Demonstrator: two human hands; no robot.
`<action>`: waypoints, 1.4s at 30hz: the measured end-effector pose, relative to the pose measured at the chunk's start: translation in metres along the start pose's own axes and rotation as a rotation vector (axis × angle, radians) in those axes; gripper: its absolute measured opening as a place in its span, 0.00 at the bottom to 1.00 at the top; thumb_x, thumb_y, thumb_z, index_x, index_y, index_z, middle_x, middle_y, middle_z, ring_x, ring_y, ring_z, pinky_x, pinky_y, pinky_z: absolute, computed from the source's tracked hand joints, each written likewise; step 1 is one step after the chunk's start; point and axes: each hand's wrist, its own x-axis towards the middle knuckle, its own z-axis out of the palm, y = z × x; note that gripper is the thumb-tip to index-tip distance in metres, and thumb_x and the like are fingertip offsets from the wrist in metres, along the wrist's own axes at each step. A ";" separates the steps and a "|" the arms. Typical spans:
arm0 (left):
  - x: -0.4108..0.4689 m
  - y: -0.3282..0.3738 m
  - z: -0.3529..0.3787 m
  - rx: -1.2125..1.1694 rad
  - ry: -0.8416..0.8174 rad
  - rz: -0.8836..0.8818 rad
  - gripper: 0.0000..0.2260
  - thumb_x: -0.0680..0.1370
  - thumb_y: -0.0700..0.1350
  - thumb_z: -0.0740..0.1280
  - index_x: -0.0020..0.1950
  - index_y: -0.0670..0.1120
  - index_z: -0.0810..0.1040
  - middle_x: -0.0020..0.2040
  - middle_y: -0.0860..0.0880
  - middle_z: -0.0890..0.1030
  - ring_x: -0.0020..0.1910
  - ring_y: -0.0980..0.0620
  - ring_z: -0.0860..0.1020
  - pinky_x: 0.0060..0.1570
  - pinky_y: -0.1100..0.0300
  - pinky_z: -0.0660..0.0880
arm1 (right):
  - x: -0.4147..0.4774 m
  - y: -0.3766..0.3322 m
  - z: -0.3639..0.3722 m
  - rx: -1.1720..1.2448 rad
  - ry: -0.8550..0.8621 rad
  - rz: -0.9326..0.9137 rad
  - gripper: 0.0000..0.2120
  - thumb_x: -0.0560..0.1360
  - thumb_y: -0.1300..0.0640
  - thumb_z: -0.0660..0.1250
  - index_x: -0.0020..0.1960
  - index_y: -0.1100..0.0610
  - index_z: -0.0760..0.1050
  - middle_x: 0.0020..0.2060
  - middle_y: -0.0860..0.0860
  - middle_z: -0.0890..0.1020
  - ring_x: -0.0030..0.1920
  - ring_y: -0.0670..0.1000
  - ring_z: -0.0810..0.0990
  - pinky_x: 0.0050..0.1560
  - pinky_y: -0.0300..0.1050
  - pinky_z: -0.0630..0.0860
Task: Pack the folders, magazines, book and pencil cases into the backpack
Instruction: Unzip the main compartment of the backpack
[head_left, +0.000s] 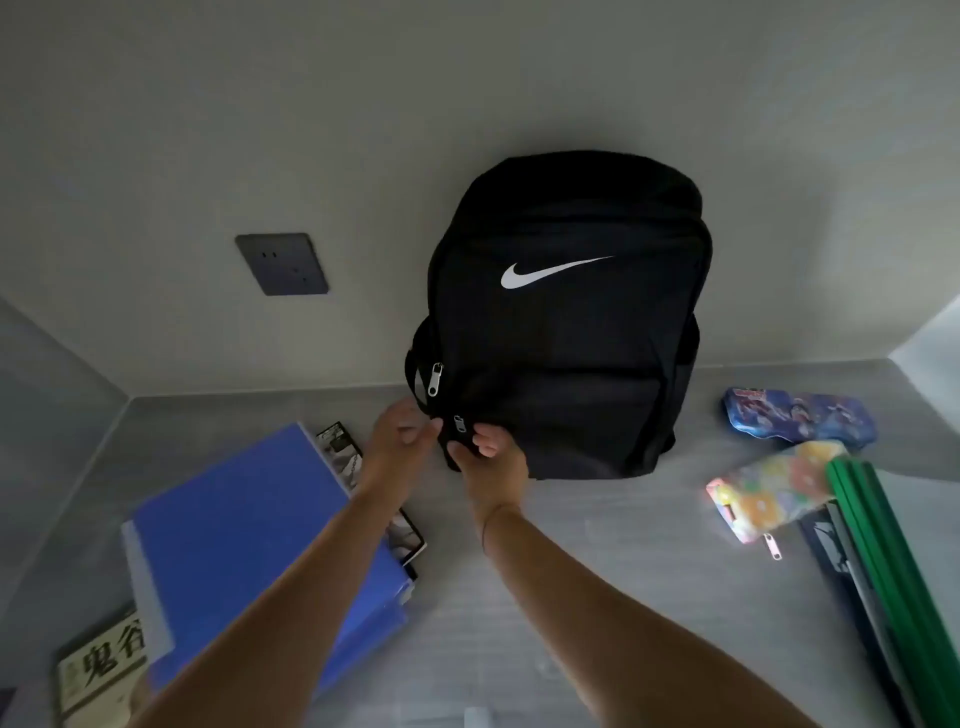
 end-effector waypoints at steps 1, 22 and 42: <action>0.006 0.003 0.001 -0.002 0.006 0.025 0.16 0.76 0.48 0.67 0.63 0.50 0.72 0.52 0.54 0.75 0.52 0.54 0.75 0.51 0.60 0.69 | 0.003 -0.001 0.006 -0.019 0.025 -0.017 0.17 0.70 0.59 0.73 0.58 0.58 0.76 0.53 0.51 0.79 0.55 0.47 0.76 0.54 0.37 0.72; 0.038 0.016 0.036 0.045 0.166 0.172 0.05 0.77 0.42 0.66 0.43 0.43 0.72 0.37 0.49 0.75 0.35 0.53 0.72 0.39 0.60 0.69 | 0.025 0.006 -0.030 -0.444 0.226 -0.266 0.16 0.79 0.50 0.59 0.41 0.58 0.79 0.35 0.53 0.84 0.37 0.55 0.81 0.40 0.45 0.76; 0.025 0.018 0.028 0.110 0.294 0.089 0.05 0.78 0.44 0.65 0.44 0.45 0.72 0.41 0.47 0.76 0.41 0.49 0.73 0.39 0.61 0.66 | 0.047 -0.011 -0.187 -0.359 0.513 -0.329 0.13 0.77 0.49 0.61 0.43 0.55 0.80 0.30 0.51 0.79 0.36 0.56 0.79 0.38 0.45 0.71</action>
